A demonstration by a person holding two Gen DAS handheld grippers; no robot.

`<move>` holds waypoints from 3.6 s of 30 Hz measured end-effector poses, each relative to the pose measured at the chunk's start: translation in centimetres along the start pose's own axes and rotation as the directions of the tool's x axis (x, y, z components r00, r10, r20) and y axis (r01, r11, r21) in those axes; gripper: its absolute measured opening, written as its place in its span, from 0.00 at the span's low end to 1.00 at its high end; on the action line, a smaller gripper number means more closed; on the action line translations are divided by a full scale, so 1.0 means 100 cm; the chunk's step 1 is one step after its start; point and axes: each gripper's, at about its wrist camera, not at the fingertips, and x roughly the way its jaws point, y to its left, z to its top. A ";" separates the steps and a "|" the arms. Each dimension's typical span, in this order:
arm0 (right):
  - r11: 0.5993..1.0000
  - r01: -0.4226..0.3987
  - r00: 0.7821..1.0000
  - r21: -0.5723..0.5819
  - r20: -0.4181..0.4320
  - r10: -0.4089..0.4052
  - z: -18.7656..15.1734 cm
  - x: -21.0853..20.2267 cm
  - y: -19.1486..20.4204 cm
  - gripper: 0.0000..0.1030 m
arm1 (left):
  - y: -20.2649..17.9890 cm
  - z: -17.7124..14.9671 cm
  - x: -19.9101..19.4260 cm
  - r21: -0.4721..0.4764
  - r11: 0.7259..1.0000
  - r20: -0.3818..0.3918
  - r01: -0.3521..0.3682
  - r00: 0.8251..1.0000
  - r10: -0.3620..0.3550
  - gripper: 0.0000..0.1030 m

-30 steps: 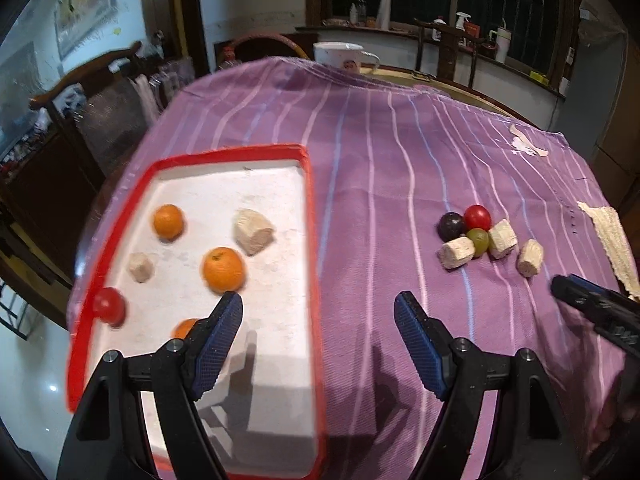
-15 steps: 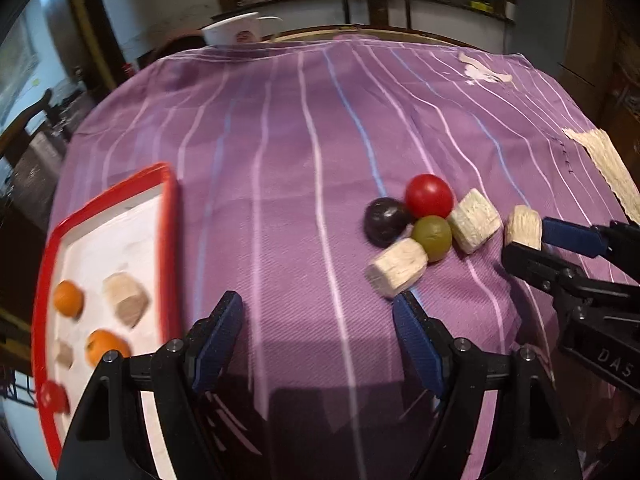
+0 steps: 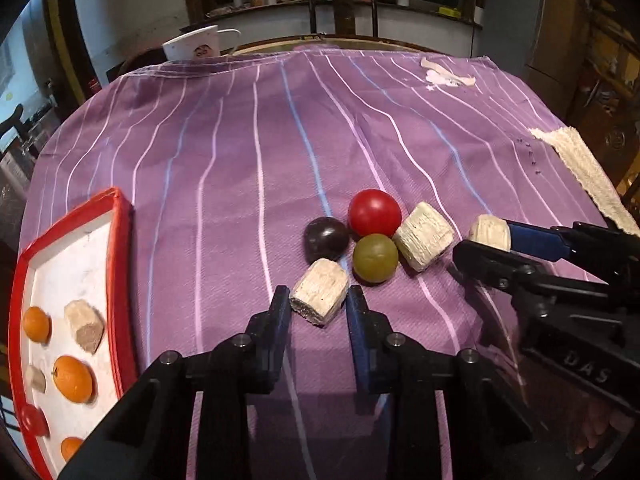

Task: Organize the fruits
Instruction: 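Grasp a cork block with the right tool while the left grasps a small cork piece, then carry both cork pieces over the tray and open both tools to release them, then move both open tools back toward the plum, tomato, olive and cork piece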

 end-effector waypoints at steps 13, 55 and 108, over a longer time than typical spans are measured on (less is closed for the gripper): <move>0.988 -0.081 0.987 -0.135 0.128 0.098 0.005 -0.075 0.070 0.43 | 0.071 -0.039 -0.105 -0.237 0.966 0.142 0.100 0.988 -0.068 0.27; 0.835 -0.208 0.963 -0.510 0.041 0.265 0.047 0.023 0.265 0.45 | 0.267 -0.053 -0.128 -0.602 0.797 0.108 -0.042 0.985 0.134 0.63; 0.896 -0.404 0.905 0.182 0.224 0.363 0.154 -0.318 0.040 0.63 | 0.188 -0.070 -0.431 -0.282 0.923 0.456 -0.262 0.809 0.370 0.75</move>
